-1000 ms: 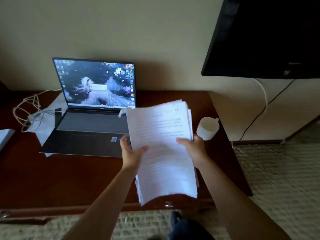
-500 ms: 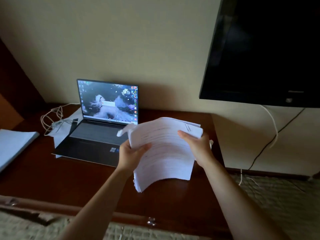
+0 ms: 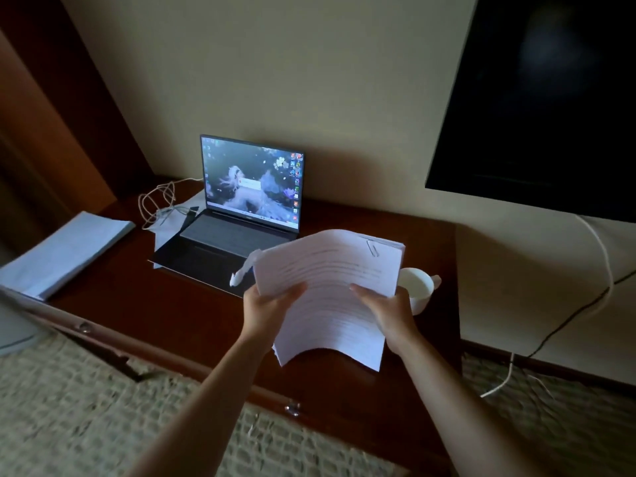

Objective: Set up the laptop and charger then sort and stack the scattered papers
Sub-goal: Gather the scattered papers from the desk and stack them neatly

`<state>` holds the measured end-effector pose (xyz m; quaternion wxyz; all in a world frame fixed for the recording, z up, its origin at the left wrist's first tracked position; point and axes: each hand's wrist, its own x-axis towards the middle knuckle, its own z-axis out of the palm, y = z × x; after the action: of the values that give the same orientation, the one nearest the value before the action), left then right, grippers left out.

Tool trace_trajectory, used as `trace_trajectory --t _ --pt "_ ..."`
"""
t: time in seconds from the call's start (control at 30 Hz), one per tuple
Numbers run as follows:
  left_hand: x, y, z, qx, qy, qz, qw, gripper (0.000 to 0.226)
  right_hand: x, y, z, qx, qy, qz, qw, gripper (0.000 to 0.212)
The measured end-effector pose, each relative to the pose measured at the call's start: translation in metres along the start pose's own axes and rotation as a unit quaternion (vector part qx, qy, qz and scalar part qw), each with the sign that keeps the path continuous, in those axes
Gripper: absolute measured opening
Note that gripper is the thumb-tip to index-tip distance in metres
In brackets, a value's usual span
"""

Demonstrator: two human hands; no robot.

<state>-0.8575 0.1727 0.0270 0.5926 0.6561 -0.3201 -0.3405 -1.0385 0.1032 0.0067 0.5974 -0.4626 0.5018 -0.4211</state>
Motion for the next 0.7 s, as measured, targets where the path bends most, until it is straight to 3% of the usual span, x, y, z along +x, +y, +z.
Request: trace_trajectory --t 0.13,0.4,0.63,0.7 --pt "-0.007 -0.008 0.005 -0.004 0.004 -0.012 1.0 0.022 0.0 0.011 -0.005 -0.037 -0.005 0.014 0.999 0.034" --pt "-0.01 -0.034 0.011 0.005 0.023 -0.074 0.997 0.018 -0.012 0.033 -0.001 -0.028 -0.019 0.023 0.999 0.026" --pt "0.015 -0.021 -0.04 0.008 0.082 -0.055 0.995 0.016 0.0 0.019 0.061 -0.068 -0.011 0.026 0.997 0.016" --pt "0.027 -0.018 -0.068 0.008 0.091 -0.047 0.995 0.016 0.004 0.015 0.091 -0.095 -0.013 0.029 0.995 0.024"
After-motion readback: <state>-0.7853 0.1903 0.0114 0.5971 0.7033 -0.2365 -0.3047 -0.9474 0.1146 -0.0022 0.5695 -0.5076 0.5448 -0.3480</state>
